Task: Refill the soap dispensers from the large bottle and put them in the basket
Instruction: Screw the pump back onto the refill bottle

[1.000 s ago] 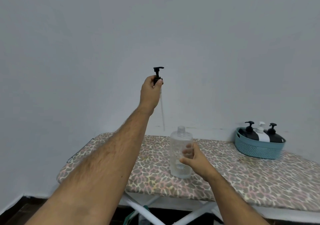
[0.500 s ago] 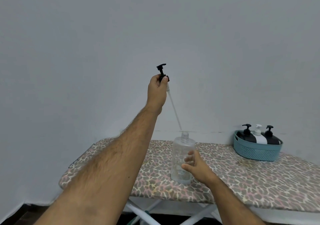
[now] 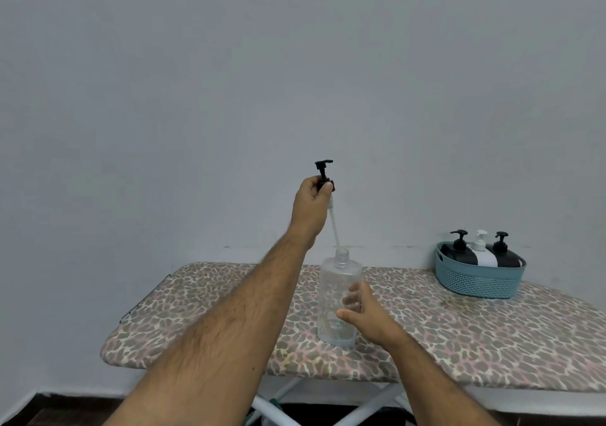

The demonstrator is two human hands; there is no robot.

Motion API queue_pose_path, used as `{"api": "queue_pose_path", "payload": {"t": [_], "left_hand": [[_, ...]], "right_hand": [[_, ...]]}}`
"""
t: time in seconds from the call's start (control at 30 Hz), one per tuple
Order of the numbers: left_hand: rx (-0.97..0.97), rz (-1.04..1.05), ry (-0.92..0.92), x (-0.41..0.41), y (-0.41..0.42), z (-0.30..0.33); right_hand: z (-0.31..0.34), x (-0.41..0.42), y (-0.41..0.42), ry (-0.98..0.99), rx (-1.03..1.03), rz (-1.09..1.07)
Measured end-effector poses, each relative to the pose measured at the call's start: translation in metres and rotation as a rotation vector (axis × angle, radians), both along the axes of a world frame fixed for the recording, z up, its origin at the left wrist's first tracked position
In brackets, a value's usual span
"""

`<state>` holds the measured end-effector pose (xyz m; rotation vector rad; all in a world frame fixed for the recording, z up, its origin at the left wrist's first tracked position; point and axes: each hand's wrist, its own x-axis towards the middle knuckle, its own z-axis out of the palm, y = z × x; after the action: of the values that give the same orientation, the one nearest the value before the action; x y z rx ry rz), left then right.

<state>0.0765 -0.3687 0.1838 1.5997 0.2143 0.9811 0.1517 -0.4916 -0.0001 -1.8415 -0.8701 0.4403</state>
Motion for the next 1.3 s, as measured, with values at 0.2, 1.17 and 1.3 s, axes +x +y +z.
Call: {"api": "queue_pose_path", "payload": {"t": [0.2,1.17,1.3], "left_hand": [[0.175,-0.076,0.196,0.002,-0.006,-0.036],[0.268,0.026,0.321,-0.004,0.017,-0.092],[0.262,0.064,0.314,-0.001,0.013,-0.093]], "right_hand": [[0.001,0.0,0.001,-0.017,-0.002,-0.003],[0.038,0.009,0.002,0.037,0.149,0.019],[0.048,0.007,0.008,-0.119,0.129,-0.011]]}}
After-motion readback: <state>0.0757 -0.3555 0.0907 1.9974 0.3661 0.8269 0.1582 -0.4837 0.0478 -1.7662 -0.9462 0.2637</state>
